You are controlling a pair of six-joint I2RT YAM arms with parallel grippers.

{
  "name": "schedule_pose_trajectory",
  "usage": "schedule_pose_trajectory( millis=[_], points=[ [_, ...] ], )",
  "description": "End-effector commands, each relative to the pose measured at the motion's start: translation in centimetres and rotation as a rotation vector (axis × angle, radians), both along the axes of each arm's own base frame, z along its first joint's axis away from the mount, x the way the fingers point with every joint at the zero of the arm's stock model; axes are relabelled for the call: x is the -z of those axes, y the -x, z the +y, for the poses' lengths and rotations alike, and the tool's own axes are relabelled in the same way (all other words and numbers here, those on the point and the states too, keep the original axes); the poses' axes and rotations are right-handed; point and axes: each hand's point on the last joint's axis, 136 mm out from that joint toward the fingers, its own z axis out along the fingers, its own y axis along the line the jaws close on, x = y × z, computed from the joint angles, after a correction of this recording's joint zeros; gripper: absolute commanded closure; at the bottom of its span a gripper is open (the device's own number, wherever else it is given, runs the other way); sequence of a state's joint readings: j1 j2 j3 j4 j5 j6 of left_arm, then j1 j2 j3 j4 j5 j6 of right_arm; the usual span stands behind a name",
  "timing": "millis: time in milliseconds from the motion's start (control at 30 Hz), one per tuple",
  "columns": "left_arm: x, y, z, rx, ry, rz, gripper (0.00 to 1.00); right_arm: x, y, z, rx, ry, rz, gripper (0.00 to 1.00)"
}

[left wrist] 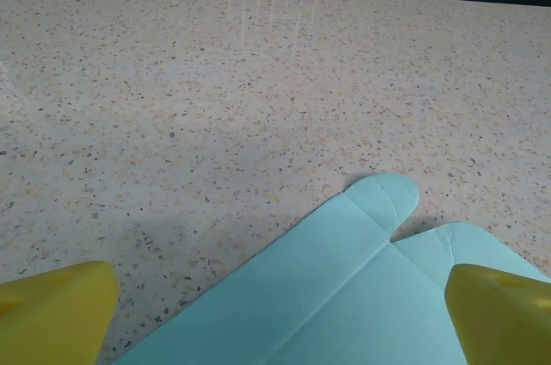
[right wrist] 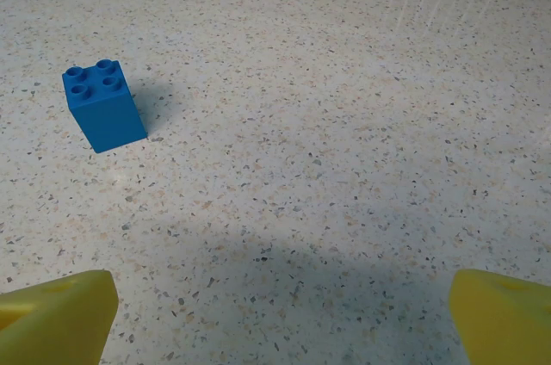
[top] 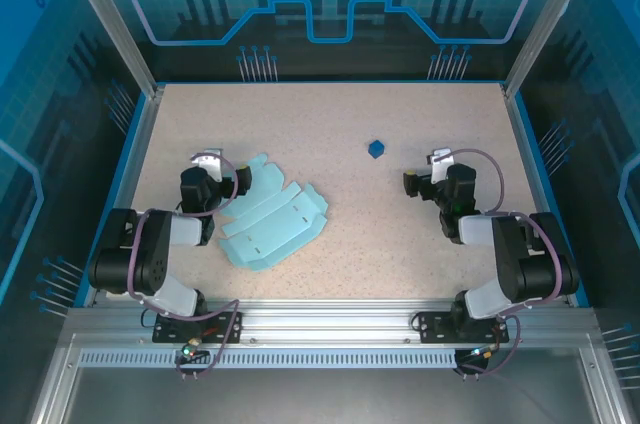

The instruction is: Fold the paper box

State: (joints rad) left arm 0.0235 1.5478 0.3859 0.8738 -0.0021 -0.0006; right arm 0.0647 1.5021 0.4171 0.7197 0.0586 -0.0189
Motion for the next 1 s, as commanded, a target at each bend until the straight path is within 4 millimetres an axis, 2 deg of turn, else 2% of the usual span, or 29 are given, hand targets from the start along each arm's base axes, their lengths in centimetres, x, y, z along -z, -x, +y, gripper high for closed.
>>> schedule_pose_trajectory(
  millis=[0, 833, 900, 967],
  points=[
    [-0.8, -0.3, -0.3, 0.016, 0.010, -0.034, 0.01, -1.2, -0.8, 0.0, 0.000, -0.017, -0.042, 0.00],
    [-0.8, -0.3, -0.1, 0.005, 0.010, -0.033, 0.01, -1.2, -0.8, -0.1, 0.002, -0.017, -0.042, 0.00],
    [-1.3, -0.3, 0.9, -0.053, 0.015, -0.025, 0.01, -1.7, -1.0, -0.1, 0.007, -0.016, -0.023, 0.00],
    [-2.6, -0.1, 1.5, -0.089, 0.011, -0.014, 0.01, -2.7, -1.1, -1.0, 0.073, -0.006, 0.034, 0.00]
  ],
)
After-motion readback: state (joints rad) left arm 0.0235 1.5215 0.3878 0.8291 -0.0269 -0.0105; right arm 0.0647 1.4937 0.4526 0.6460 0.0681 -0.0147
